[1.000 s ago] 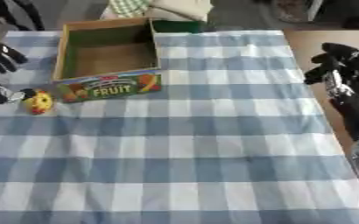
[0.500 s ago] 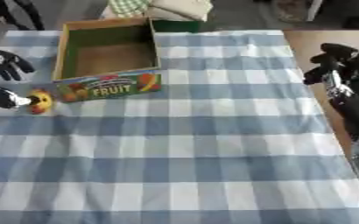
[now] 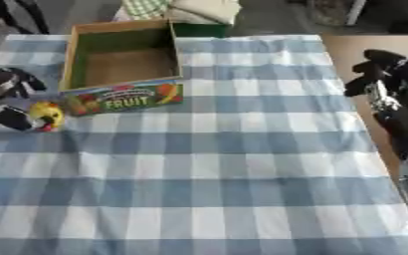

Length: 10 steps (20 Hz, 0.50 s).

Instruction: Pick up objects on the table and place them in the box.

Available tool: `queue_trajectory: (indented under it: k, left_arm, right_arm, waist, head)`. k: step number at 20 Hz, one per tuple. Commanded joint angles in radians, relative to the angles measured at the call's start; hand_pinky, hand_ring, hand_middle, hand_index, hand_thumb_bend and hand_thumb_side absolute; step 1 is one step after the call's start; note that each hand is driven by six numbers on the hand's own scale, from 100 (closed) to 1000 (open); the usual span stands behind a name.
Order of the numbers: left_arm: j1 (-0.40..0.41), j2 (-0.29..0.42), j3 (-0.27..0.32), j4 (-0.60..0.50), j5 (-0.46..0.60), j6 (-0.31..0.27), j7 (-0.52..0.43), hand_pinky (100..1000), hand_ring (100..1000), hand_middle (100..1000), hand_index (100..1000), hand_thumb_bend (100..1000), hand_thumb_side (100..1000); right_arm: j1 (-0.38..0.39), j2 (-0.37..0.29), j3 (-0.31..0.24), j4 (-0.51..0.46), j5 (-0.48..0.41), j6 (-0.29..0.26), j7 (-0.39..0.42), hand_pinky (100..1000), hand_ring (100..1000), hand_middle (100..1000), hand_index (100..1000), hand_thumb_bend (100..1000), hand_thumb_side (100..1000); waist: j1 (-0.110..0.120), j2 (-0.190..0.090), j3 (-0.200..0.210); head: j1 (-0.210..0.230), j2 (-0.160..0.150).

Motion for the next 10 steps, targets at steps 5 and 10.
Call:
queue_trajectory:
  k: [5,10]
  left_arm:
    - [-0.007,0.015,0.006,0.006,-0.066,-0.040,-0.073,625,516,531,614,522,100]
    - [-0.006,0.015,0.020,-0.016,-0.084,-0.022,-0.035,549,356,309,386,490,100]
  right_arm:
    - [-0.011,-0.014,-0.007,-0.013,-0.003,-0.002,0.002,570,569,619,790,100,413]
    - [-0.011,-0.014,-0.007,-0.013,-0.003,-0.002,0.002,569,569,619,790,100,413]
  waist:
    - [-0.001,-0.016,0.002]
    - [-0.003,-0.015,0.003]
  head:
    - [0.001,0.002]
    - [0.000,0.003]
